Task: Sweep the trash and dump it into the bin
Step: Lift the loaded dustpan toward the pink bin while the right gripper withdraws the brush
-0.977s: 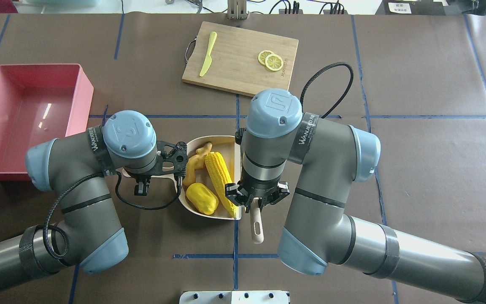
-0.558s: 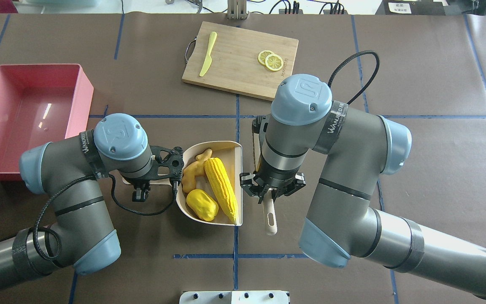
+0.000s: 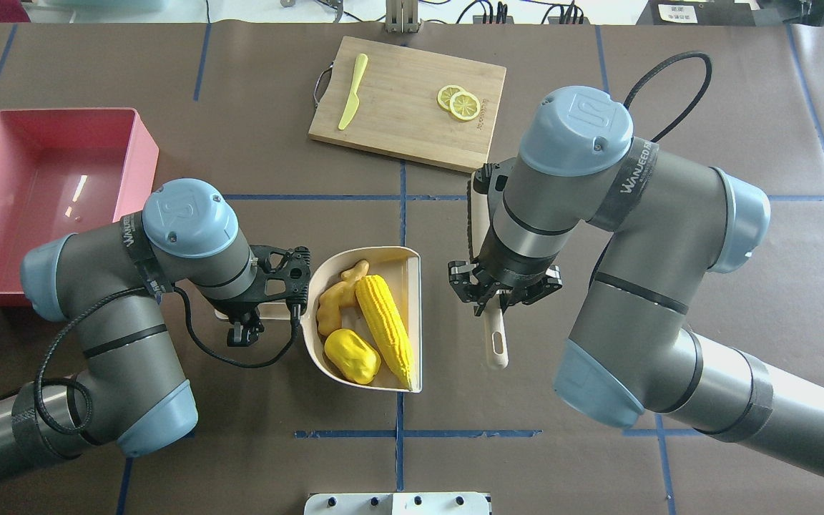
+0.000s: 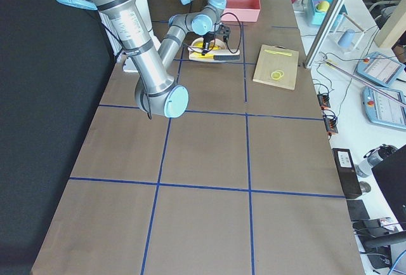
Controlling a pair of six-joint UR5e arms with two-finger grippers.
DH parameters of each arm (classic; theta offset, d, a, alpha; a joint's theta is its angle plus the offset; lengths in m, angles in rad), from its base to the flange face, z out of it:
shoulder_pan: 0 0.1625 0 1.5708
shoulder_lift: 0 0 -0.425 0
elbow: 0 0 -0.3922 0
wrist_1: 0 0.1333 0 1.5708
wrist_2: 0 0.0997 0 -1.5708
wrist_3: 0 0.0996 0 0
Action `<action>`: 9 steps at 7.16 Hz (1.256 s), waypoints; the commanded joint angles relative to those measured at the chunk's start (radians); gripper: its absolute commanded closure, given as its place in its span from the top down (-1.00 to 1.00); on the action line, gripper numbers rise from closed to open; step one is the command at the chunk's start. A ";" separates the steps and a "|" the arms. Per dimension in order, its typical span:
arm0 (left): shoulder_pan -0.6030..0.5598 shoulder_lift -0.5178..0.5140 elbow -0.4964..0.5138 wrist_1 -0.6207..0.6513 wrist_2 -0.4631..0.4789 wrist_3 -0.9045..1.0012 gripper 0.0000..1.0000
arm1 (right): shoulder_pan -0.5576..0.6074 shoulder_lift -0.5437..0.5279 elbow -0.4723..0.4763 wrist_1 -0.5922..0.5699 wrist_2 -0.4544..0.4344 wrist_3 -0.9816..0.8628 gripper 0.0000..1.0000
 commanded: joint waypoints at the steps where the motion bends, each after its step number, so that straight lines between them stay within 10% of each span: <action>1: -0.017 0.007 0.003 -0.047 -0.043 -0.001 -1.00 | 0.025 -0.027 0.038 -0.065 -0.001 -0.027 -1.00; 9: -0.244 0.013 -0.286 0.170 -0.184 -0.022 -1.00 | 0.255 -0.134 0.132 -0.283 -0.004 -0.369 -1.00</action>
